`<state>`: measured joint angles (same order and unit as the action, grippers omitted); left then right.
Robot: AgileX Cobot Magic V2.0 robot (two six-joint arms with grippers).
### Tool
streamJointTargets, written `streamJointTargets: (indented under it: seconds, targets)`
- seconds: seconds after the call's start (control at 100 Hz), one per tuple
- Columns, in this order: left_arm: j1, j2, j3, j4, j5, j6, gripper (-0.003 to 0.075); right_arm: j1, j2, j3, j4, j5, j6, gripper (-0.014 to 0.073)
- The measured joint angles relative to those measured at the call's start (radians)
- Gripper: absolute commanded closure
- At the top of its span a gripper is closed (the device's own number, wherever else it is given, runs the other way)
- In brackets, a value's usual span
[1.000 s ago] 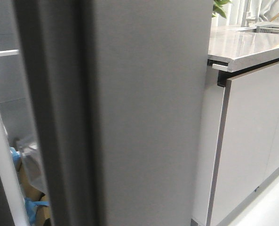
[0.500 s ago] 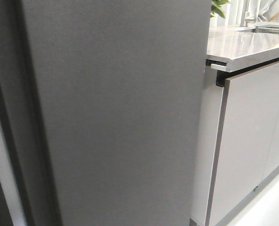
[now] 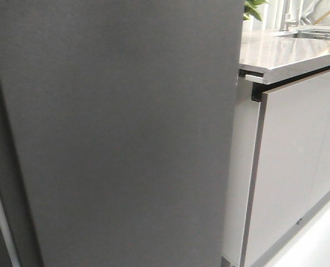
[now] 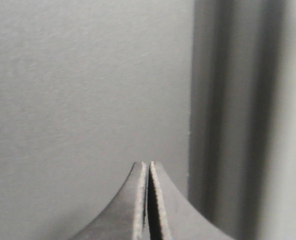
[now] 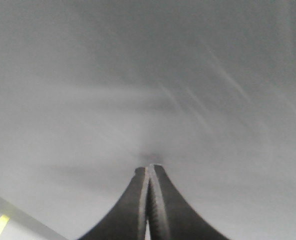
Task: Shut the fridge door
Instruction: 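Keep pushing the door with both grippers until it seals shut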
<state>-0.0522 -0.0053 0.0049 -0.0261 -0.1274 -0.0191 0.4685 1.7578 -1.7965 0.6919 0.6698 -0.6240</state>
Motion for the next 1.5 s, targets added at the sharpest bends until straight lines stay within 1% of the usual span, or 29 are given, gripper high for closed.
streamJointTargets:
  seconds: [0.27, 0.47, 0.67, 0.87, 1.08, 1.5]
  targets:
    - [0.0, 0.0, 0.0, 0.0, 0.0, 0.0, 0.074, 0.0, 0.007, 0.0, 0.0, -0.002, -0.001, 0.0638]
    - [0.0, 0.0, 0.0, 0.0, 0.0, 0.0, 0.074, -0.002, -0.025, 0.0, -0.045, 0.009, 0.004, 0.0638]
    - [0.0, 0.0, 0.0, 0.0, 0.0, 0.0, 0.074, -0.031, -0.125, 0.0, -0.063, 0.065, 0.04, 0.0637]
    - [0.0, 0.0, 0.0, 0.0, 0.0, 0.0, 0.074, -0.038, -0.293, 0.05, -0.148, 0.09, 0.102, 0.0637]
    - [0.0, 0.0, 0.0, 0.0, 0.0, 0.0, 0.074, -0.038, -0.53, 0.23, -0.176, 0.089, 0.137, 0.0637]
    - [0.0, 0.0, 0.0, 0.0, 0.0, 0.0, 0.074, -0.038, -1.109, 0.799, -0.178, -0.057, 0.241, 0.0637]
